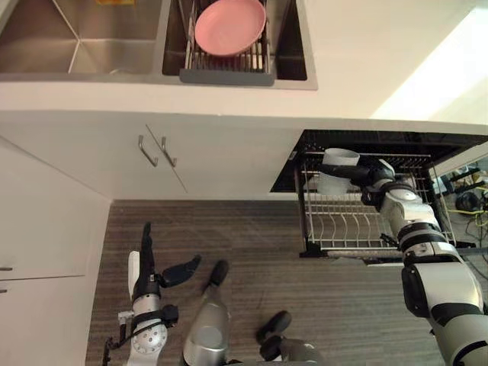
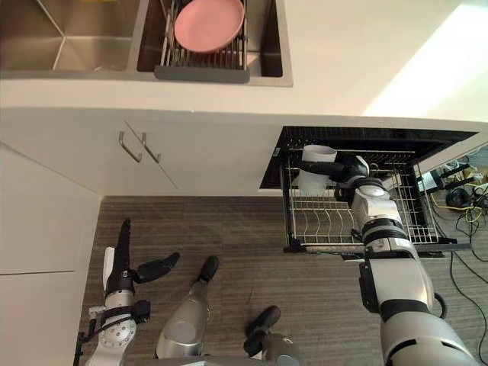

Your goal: Walk over to the sink, pick up the cup, carry it to the dishwasher, place the cup inside the dishwasher, then close the dishwasher door

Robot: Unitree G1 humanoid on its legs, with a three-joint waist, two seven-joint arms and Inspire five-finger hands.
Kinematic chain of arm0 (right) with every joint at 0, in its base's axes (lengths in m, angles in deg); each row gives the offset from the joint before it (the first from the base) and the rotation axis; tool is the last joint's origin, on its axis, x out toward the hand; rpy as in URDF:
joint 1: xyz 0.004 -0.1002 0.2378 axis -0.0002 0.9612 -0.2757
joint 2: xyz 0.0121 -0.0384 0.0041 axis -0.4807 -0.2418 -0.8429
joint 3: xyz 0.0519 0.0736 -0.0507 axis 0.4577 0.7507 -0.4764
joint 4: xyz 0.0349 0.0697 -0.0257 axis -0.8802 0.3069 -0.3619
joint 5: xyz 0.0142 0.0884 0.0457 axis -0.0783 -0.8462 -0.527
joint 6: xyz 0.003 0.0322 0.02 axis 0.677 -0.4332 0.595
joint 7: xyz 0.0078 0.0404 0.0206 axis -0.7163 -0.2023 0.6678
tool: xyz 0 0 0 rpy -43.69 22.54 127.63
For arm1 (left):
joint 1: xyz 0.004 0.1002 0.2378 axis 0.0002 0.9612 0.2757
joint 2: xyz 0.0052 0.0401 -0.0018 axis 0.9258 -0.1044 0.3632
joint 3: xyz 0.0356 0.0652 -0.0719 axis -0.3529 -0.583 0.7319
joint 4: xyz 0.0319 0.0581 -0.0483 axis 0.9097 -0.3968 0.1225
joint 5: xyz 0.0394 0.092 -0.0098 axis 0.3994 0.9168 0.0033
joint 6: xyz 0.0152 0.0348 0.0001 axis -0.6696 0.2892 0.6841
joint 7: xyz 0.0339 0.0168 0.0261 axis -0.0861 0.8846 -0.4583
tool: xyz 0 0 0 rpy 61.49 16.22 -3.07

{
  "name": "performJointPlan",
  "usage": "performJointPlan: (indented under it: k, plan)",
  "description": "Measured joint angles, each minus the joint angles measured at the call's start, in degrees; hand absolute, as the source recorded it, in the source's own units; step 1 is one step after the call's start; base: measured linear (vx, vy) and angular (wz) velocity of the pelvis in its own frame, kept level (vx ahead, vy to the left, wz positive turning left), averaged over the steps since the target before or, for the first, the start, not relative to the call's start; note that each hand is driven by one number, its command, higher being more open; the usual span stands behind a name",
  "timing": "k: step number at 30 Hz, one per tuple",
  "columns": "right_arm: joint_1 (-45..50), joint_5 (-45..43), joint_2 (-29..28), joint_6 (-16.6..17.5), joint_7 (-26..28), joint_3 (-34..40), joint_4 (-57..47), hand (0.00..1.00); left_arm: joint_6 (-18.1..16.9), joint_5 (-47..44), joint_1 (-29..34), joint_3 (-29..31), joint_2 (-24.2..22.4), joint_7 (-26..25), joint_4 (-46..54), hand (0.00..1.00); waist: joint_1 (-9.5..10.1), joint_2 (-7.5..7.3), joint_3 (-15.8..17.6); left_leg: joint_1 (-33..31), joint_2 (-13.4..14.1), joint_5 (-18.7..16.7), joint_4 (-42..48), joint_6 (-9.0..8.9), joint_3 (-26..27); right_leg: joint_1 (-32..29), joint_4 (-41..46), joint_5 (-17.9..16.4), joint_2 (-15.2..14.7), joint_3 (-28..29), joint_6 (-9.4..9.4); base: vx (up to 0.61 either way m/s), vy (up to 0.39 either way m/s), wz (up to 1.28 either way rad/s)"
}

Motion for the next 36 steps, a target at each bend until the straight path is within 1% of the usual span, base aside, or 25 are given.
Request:
performJointPlan:
  k: [2,6,10,15,19,24,25,27,32,36]
  plan:
    - [-0.4,1.3,0.7,-1.0,0.1,0.3,1.0,0.0,0.0,-0.1,0.0,-0.7,0.1,-0.1,-0.3,1.0,-0.04,0.65,1.4,-0.1,-0.1,0.2,0.0,0.11,0.0,-0.4,0.8,-0.3,-0.3,0.0,0.01,-0.04,0.034,0.01]
    - [-1.8,3.9,1.2,-2.3,0.6,1.2,2.1,0.0,0.0,-0.2,0.0,-1.4,0.3,-0.4,-0.3,1.0,-0.43,1.05,2.9,-1.0,0.0,0.5,0.0,0.09,0.1,-2.1,2.8,-1.1,-0.9,0.3,-0.08,-0.02,0.017,-0.02]
    - [-3.8,4.2,2.2,-2.3,2.2,1.4,3.9,0.0,0.0,-0.2,0.0,-3.6,0.9,-0.6,-0.3,1.0,-0.74,1.66,3.4,-1.0,-0.1,0.5,0.0,0.1,0.3,-3.0,4.6,-1.9,-1.5,0.7,-0.09,-0.01,0.0,-0.03]
    - [-5.0,5.8,2.3,-1.6,3.9,2.8,6.4,0.0,0.2,-1.3,0.0,-6.5,1.0,-0.7,-0.1,1.0,-1.03,2.95,4.1,-1.0,-0.1,0.5,0.1,0.11,0.7,-4.4,7.8,-3.6,-2.4,1.4,-0.18,-0.01,-0.004,-0.04]
    - [-5.0,6.5,2.3,-1.6,4.1,2.8,8.5,0.0,1.6,-2.4,0.0,-7.1,1.1,-0.7,-0.1,1.0,-1.01,3.62,4.5,-1.3,-0.1,0.5,0.1,0.02,0.5,-5.2,9.7,-4.7,-2.9,1.4,-0.29,-0.02,-0.038,0.02]
    - [-5.9,6.6,2.3,-1.6,5.4,3.0,9.4,0.0,2.0,-4.1,-0.1,-7.1,1.4,-0.5,0.3,1.0,-0.91,3.9,4.7,-2.0,-0.1,0.7,0.1,-0.15,-0.2,-6.3,11.5,-6.0,-3.3,0.8,-0.41,-0.02,-0.047,0.07]
    - [-6.6,6.6,2.3,-1.6,5.6,3.1,10.0,1.0,2.0,-4.7,-0.1,-7.1,1.4,-0.4,0.4,1.0,-0.88,4.18,4.8,-2.0,-0.1,0.7,0.1,-0.16,-0.3,-6.4,11.9,-6.2,-3.4,0.6,-0.44,-0.02,-0.048,0.08]
    - [-7.1,6.6,2.3,-1.6,5.7,3.6,10.0,1.0,2.0,-4.9,-0.1,-7.0,1.4,-0.1,0.4,1.0,-0.7,4.49,5.0,-2.2,-0.3,0.7,0.1,-0.17,-0.5,-6.7,12.7,-6.7,-3.7,0.5,-0.39,-0.03,-0.035,0.07]
    - [-7.2,6.7,2.3,-1.6,5.8,3.9,10.0,1.0,2.0,-5.2,-0.1,-7.0,1.4,0.1,0.5,1.0,-0.01,4.64,5.1,-2.4,-0.8,0.7,0.1,-0.18,-1.3,-7.1,14.7,-8.1,-4.7,-0.2,-0.24,-0.02,-0.044,0.1]
    - [-7.1,6.2,2.3,-1.6,7.4,4.2,10.0,1.0,2.0,-5.2,-0.1,-7.0,1.4,0.2,0.6,1.0,0.43,4.64,5.1,-2.4,-0.9,0.7,0.1,-0.16,-1.4,-7.0,14.9,-8.3,-5.0,-0.5,-0.15,-0.04,-0.035,0.04]
